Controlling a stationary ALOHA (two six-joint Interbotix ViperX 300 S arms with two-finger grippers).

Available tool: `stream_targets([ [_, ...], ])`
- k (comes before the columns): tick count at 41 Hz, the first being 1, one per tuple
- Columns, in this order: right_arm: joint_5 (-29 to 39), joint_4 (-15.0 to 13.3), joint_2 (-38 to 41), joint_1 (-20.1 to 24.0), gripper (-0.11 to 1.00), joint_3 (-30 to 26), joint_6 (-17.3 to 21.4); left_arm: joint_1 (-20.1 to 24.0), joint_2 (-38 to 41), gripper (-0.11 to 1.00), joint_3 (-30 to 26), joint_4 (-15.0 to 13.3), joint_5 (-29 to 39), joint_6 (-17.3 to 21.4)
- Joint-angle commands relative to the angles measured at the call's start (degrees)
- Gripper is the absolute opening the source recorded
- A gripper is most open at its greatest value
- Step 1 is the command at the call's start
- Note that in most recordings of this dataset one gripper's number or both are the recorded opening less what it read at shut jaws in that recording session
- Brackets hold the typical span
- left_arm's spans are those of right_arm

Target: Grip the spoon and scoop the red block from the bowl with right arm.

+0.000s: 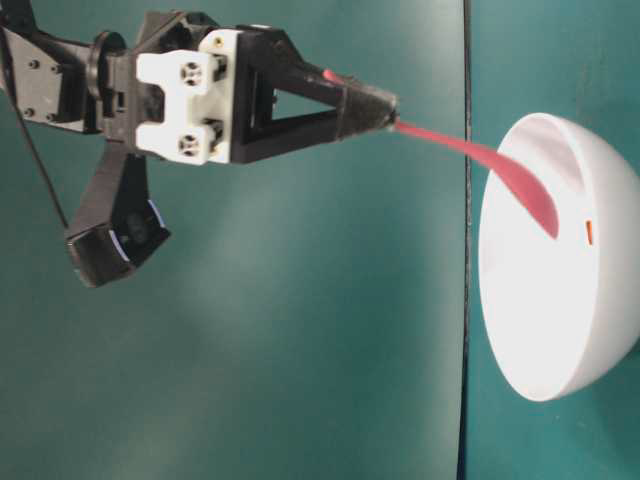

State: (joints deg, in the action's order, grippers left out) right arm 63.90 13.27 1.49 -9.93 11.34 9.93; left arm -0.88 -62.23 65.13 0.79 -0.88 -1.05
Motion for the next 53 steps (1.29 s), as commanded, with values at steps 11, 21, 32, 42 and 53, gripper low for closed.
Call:
stream_targets([
  [11, 0.09, -4.57, 2.37, 1.32, 0.25, -1.67, -1.58, 0.09, 0.09, 0.0, -1.58, 0.18, -0.09, 0.09],
  [21, -3.43, -5.27, 4.31, 1.41, 0.25, -1.85, -3.52, 0.09, 0.09, 0.0, -1.58, 0.18, -0.09, 0.09],
  [32, -10.2, -5.45, 5.01, 1.41, 0.25, -1.85, -3.52, 0.18, 0.0, 0.0, -1.58, 0.18, -0.18, 0.09],
  [42, -13.54, -5.45, 5.1, 2.11, 0.25, -1.76, -3.52, 0.18, 0.0, 0.0, -1.67, 0.18, -0.44, 0.09],
  [53, -15.56, -5.45, 5.19, 3.25, 0.25, -1.41, -3.43, 0.09, 0.0, 0.0, -1.67, 0.18, -0.53, 0.09],
])
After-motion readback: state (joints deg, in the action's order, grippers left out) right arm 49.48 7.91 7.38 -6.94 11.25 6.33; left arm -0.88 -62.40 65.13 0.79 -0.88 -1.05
